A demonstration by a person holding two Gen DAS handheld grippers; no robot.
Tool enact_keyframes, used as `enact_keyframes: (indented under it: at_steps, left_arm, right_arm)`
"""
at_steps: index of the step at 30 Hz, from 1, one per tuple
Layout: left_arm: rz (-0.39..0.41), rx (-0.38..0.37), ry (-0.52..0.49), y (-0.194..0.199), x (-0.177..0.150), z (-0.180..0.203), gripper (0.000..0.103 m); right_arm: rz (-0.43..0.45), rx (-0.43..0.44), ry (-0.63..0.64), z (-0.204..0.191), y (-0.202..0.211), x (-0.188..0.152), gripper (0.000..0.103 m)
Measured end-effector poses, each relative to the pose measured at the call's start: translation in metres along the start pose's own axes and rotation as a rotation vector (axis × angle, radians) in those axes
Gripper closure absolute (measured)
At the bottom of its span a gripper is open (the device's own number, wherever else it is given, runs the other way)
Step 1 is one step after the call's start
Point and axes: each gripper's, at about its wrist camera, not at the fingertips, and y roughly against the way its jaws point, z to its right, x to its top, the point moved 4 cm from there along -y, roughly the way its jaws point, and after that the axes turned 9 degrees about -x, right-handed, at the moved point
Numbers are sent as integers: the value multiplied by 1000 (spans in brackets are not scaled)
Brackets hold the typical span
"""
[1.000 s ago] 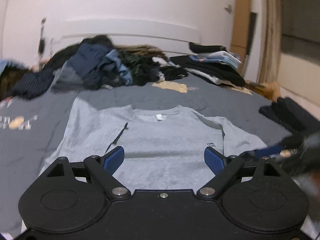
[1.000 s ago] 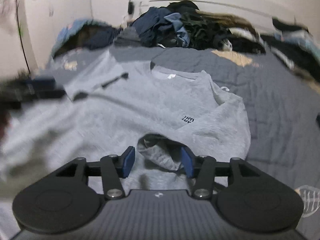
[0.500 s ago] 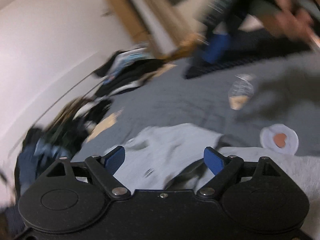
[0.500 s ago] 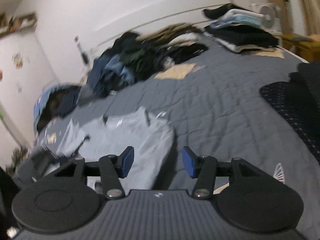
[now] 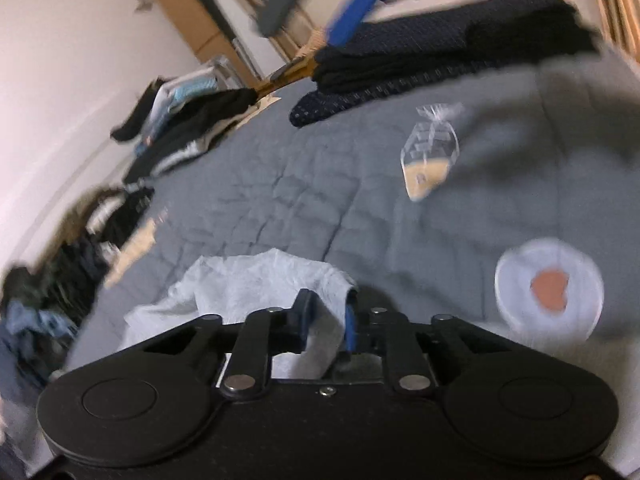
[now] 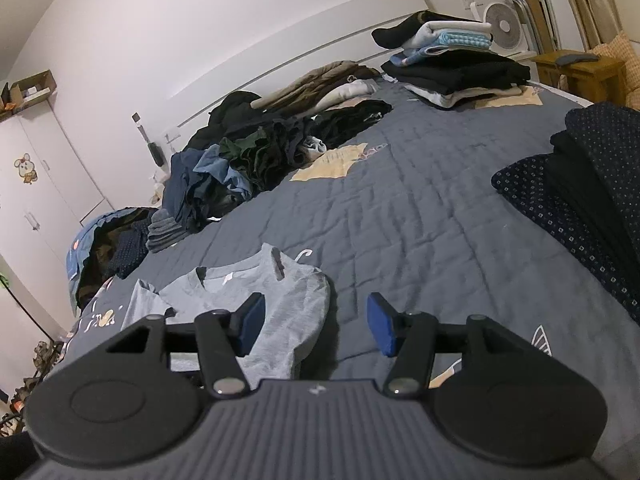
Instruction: Fold clothes
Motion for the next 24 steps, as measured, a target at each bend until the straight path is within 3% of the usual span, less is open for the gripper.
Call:
enact_keyframes:
  at_steps: [6,10,12,16,20,24]
  left_arm:
    - [109,-38,214,22,26,-59,95]
    - [182,-71,455,30,37,-127,95]
    - [186,-68,566,28,26,-158,95]
    - [84,1,734,11,-23,-198,95]
    - [-44,56,783,7,-73,-196,95]
    - [-84,97,842,21,-106,-195,93]
  right_arm:
    - [-16,-13,13,-4,-7,-2,47]
    - [-60,-26,70,-13,-19,-13,47]
    - [-77,-42,109,-19,-26,-18,47]
    - [-122,-43,181,-36,-46,-33,47]
    - [-170,-22,310,-61,-66,-57,47]
    - [-211,-12,400,-78,-82,-79,47]
